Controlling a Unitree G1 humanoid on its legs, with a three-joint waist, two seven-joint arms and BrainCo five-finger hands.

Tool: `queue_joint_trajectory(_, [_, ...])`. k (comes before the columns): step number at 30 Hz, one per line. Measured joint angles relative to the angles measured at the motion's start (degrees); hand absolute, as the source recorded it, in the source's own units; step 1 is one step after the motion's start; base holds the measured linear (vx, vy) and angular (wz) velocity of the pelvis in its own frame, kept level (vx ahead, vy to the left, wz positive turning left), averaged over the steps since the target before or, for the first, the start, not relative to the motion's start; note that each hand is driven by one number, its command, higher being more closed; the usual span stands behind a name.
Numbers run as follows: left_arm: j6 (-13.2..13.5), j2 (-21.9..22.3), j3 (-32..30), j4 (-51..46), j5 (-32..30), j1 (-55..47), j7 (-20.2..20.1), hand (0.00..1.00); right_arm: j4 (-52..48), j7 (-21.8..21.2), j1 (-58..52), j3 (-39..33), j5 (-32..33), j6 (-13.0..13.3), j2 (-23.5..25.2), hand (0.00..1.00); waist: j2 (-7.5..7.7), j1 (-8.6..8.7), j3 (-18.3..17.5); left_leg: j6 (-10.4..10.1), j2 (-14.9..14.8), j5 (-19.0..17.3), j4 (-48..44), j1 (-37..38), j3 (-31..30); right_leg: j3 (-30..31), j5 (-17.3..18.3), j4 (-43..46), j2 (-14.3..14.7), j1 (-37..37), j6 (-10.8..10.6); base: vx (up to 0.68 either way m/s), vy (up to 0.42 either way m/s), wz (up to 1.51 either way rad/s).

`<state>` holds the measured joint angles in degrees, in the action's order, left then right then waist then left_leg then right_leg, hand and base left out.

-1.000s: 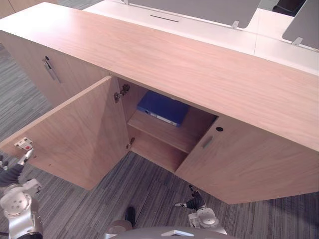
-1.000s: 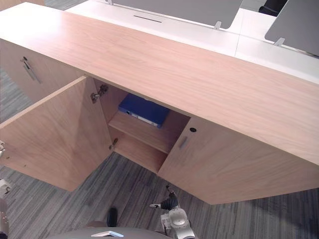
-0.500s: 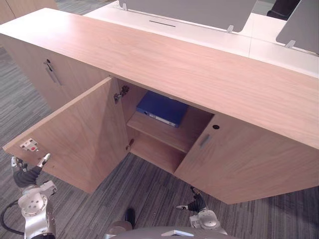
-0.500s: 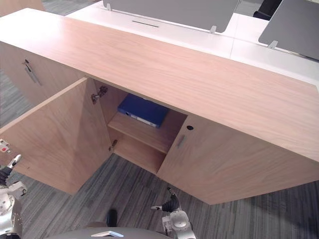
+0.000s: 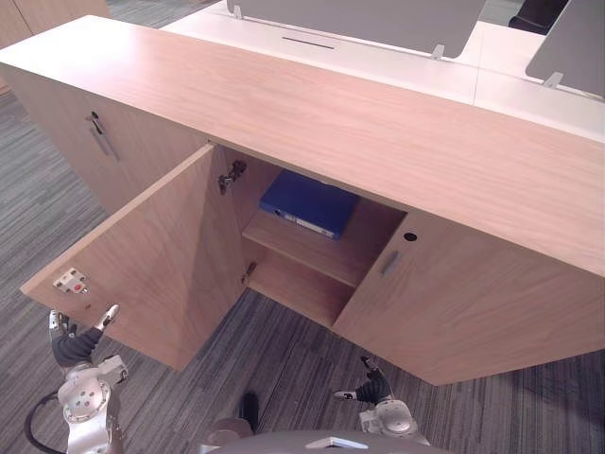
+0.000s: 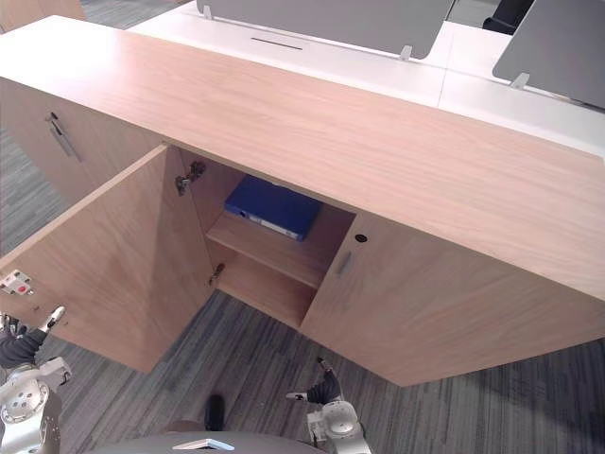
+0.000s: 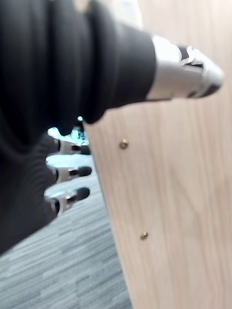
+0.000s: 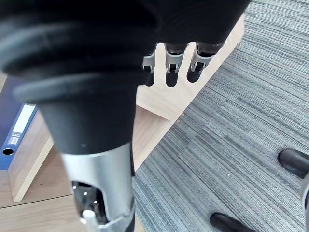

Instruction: Walk over to the cabinet, pick up the folder, carry it to the office cabinet, place the folder inside the office cabinet, then close the office cabinet door

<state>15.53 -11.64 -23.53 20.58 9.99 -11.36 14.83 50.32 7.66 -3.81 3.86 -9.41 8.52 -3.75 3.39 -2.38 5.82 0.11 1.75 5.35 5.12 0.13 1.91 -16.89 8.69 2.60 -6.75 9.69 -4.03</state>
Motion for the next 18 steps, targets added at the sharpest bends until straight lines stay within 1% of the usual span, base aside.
queue_joint_trajectory(6, [0.0,0.2,2.3,-1.1,1.2,-2.2,0.2,0.0,0.0,0.0,0.0,0.4,0.0,0.0,0.1,0.0,-0.03,-0.81,0.0,0.1,-0.2,0.1,0.0,0.8,1.4,1.9,-0.2,0.2,0.0,-0.1,-0.3,-0.03,-0.016,-0.11])
queue_joint_trajectory(10, [0.0,0.5,3.7,-1.9,2.1,-2.8,0.3,0.0,0.1,0.0,-0.1,0.5,0.0,0.0,0.1,0.0,-0.13,-0.76,-0.1,-0.2,-0.4,0.1,0.0,0.8,1.8,2.5,-0.4,0.3,0.0,-0.5,-0.7,-0.07,-0.002,-0.07])
queue_joint_trajectory(13, [0.1,1.1,4.0,-2.1,2.4,-3.8,0.3,0.0,0.1,0.0,-0.2,0.5,0.0,0.0,0.1,0.0,-0.38,-0.74,-0.4,-0.2,-0.5,0.1,0.0,0.7,2.9,3.9,-0.5,0.3,-0.1,-1.3,-0.6,-0.06,0.014,-0.19])
queue_joint_trajectory(18, [0.1,1.6,5.8,-2.1,2.4,-4.2,0.1,0.0,0.1,0.0,-0.8,0.5,0.0,0.0,0.6,0.0,-0.48,-0.63,-0.6,0.0,-0.3,0.2,0.0,0.5,3.1,4.5,-0.8,0.4,-0.3,-1.6,-0.7,-0.04,0.02,-0.04])
